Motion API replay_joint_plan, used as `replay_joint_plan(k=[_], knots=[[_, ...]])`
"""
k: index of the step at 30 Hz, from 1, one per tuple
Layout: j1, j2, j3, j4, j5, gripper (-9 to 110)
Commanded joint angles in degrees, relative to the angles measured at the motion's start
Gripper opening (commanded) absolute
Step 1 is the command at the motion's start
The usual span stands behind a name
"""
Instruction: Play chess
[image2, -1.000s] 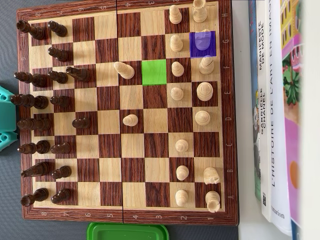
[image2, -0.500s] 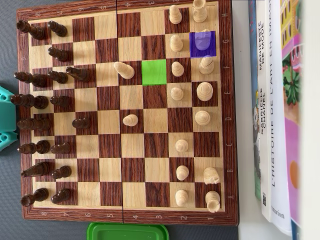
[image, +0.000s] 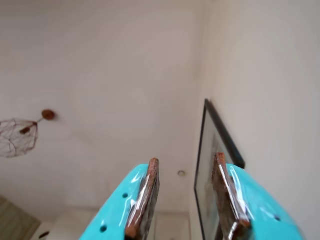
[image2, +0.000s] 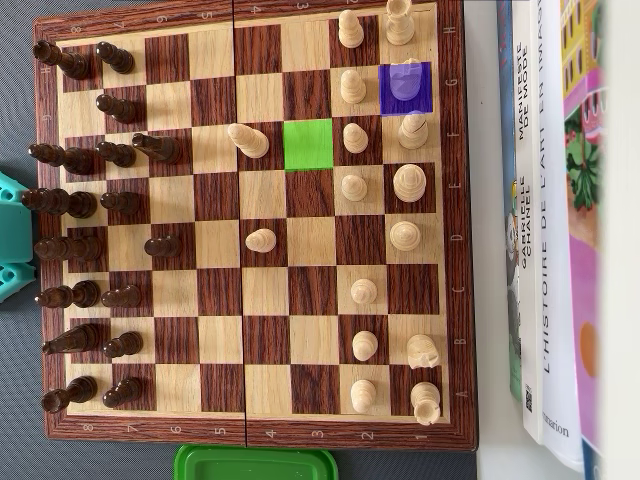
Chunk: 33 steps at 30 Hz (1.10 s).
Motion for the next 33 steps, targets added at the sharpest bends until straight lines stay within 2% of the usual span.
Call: replay_joint_plan(k=[1,7,20,28,33], knots=[[-1.67,-4.39,-7.47,9.32,-4.13,16],[-6.68,-12.39,-19.16,32.17,-11.43,16],[-15.82,-33.57,-45.44,96.77,-11.07,16],[-17.58,-53.00,-64.34,130.08,1.76,16],[-17.49,-66.27,-76.55,145.28,10.99,16]])
